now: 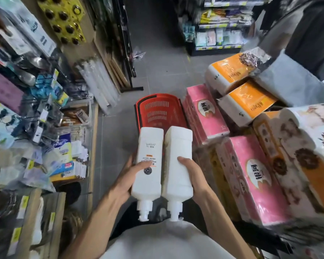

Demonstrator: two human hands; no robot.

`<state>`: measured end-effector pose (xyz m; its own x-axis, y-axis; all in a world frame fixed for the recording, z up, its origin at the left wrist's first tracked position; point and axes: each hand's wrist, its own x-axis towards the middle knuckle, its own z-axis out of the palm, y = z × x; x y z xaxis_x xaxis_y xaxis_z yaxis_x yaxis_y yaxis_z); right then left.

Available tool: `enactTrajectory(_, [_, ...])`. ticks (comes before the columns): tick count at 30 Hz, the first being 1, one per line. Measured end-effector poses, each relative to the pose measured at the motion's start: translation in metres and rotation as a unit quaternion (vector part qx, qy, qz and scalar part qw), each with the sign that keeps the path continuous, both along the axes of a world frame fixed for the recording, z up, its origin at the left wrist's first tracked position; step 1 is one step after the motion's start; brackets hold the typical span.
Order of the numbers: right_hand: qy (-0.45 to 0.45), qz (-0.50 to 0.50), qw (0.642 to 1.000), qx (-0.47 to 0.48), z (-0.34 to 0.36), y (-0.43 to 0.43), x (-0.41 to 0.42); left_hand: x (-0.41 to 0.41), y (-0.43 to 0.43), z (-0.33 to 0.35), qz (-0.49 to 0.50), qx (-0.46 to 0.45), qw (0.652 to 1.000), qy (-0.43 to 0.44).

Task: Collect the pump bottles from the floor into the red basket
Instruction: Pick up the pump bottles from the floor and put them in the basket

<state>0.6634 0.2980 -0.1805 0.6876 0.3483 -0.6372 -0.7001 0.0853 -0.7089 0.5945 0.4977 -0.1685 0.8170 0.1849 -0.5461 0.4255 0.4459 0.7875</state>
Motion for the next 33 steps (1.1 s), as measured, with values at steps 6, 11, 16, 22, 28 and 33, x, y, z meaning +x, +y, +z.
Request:
enactTrajectory(6, [0.012,-0.007,1.000,-0.004,-0.010,0.041,0.061,0.070,0.043,-0.010,-0.023,-0.008,1.000,0.014])
enactTrajectory(11, [0.004,-0.039,0.999,-0.038,-0.021,0.084,0.113,0.137,0.088,-0.027,-0.052,-0.014,0.998,0.014])
enactTrajectory(16, [-0.006,-0.055,0.996,-0.066,-0.028,0.127,0.162,0.198,0.134,-0.033,-0.087,-0.015,0.996,0.010])
enactTrajectory(22, [0.052,-0.114,0.987,-0.096,-0.059,0.161,0.200,0.262,0.166,-0.052,-0.093,-0.018,0.995,0.035])
enactTrajectory(28, [0.122,-0.108,0.980,-0.110,-0.124,0.164,0.248,0.318,0.173,-0.113,-0.096,-0.032,0.990,0.100])
enactTrajectory(33, [0.153,-0.073,0.977,-0.131,-0.197,0.155,0.304,0.362,0.164,-0.190,-0.075,-0.047,0.985,0.145])
